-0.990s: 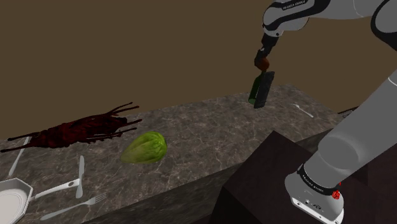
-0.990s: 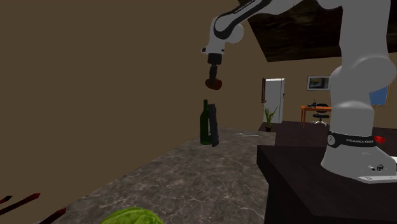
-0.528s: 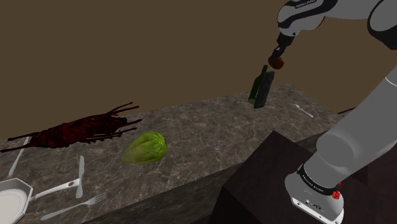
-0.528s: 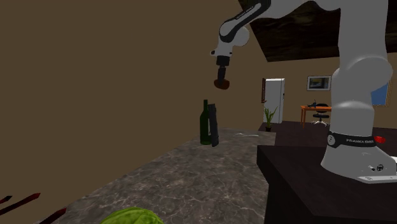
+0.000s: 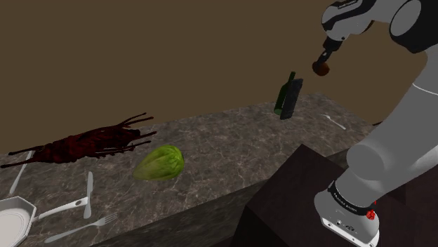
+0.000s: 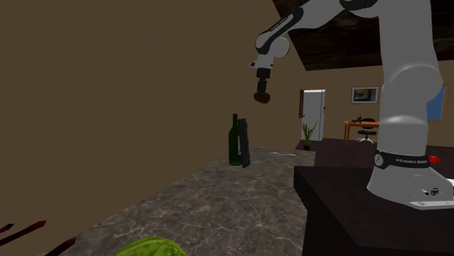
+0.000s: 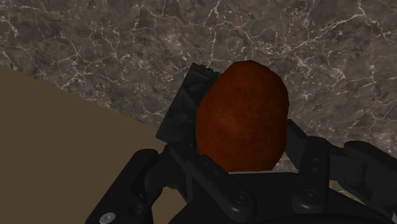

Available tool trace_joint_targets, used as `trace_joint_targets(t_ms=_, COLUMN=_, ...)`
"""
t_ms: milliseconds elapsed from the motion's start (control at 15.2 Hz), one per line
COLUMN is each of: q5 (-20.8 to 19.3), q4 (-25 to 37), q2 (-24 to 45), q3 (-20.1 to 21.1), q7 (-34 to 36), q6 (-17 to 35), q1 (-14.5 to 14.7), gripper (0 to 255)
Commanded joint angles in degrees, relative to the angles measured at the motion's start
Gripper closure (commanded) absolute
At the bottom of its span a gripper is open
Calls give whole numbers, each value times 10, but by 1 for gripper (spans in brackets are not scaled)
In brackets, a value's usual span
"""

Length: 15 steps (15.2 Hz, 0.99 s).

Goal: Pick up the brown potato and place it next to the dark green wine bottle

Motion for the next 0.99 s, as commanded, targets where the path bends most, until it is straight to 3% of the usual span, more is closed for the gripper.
trace_joint_targets(t_ms=0, q5=4, q4=-9, q2=4, q3=-2, q7=-10, q6=12, q1=-4, gripper=255)
trace_joint_targets(t_ms=924, q5=29, q4=-74, q2=40, q3=2, q7=-30, q6=110, q1=-8, gripper=255)
